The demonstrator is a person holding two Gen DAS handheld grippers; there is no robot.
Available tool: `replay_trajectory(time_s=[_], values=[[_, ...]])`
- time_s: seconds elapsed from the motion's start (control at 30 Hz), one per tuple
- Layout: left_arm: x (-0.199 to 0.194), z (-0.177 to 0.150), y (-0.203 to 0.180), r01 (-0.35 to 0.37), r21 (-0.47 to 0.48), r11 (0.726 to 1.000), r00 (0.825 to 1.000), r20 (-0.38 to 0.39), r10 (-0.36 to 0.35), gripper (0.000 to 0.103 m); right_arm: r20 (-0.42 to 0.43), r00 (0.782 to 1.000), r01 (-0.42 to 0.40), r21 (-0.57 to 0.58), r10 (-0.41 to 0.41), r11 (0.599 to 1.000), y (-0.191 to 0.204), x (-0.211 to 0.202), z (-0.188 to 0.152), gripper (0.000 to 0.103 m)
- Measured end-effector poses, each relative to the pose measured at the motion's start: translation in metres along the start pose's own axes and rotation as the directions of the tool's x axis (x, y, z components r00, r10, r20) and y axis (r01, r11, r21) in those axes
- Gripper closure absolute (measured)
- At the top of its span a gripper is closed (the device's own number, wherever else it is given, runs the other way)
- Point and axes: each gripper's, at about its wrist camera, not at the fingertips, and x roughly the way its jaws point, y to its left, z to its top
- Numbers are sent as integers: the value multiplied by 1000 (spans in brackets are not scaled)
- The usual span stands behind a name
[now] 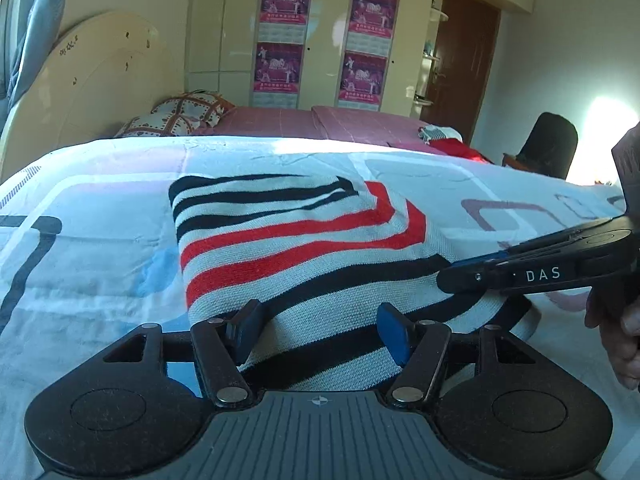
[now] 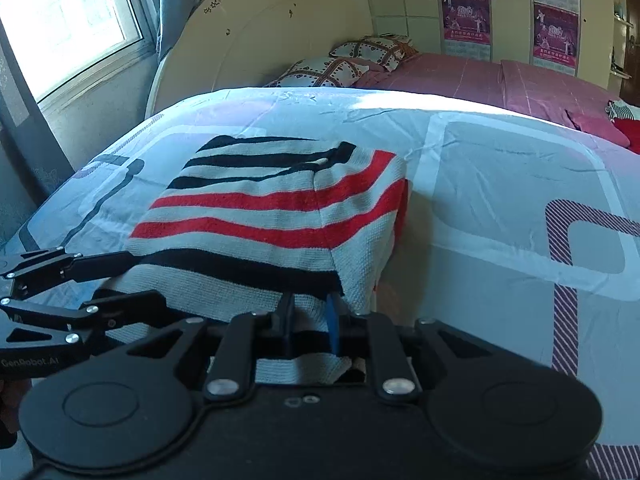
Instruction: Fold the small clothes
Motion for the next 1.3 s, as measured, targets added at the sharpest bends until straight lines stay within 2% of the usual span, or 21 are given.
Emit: replay_trajectory(time_s=[0.13, 0.27, 0.4, 0.5, 0.57, 0.6, 0.63, 0.67, 0.7, 0.77, 0.87, 0.9, 1.0, 1.1, 1.3], values=[[-8, -5, 2, -14, 17, 1000, 1000, -9, 14, 39, 1, 1000, 9, -32, -9, 999, 4, -11, -7, 83], [-5, -6, 1, -30, 27, 999, 999, -12, 31, 39, -7, 1000, 25, -85, -25, 996, 7, 2, -5, 83], [1, -8, -7, -65, 64, 996, 998, -4, 66, 39, 19, 999, 32, -98, -30, 995, 7, 8, -8, 83], [-10, -9, -17, -95, 78, 992, 995, 1, 95, 39, 41, 998, 50, -126, -45, 991, 11, -2, -14, 82], [-33, -10, -22, -101, 57, 993, 995, 12, 100, 39, 73, 996, 69, -123, -60, 990, 17, -28, -19, 74], [-51, -12, -24, -90, 32, 995, 995, 38, 89, 39, 115, 992, 64, -109, -52, 992, 17, -49, -23, 64], [-70, -15, -27, -88, 2, 996, 994, 69, 87, 39, 150, 988, 51, -83, -38, 995, 17, -71, -28, 45], [-88, -19, -30, -98, -27, 995, 991, 89, 100, 37, 164, 986, 35, -53, -26, 998, 15, -90, -33, 34], [-108, -22, -35, -107, -57, 993, 988, 110, 112, 25, 164, 986, 7, -25, -3, 1000, 14, -109, -39, 23], [-145, -30, -46, -114, -97, 989, 979, 161, 128, 10, 194, 979, -58, -7, 58, 998, 15, -150, -57, 24], [-191, -39, -68, -124, -122, 985, 974, 176, 144, 3, 216, 976, -37, -5, 37, 999, 24, -201, -84, 17], [-205, -42, -76, -128, -128, 984, 973, 178, 149, 0, 219, 975, -35, -4, 35, 999, 25, -215, -93, 10], [-244, -53, -97, -126, -141, 982, 969, 193, 153, 0, 231, 973, -6, 9, 3, 1000, 29, -252, -116, 1], [-275, -66, -118, -145, -139, 980, 964, 201, 171, 0, 242, 970, 14, 49, -25, 999, 35, -281, -134, 1], [-325, -93, -151, -138, -124, 983, 959, 229, 164, 0, 279, 957, 82, -6, -77, 997, 63, -322, -164, 1]])
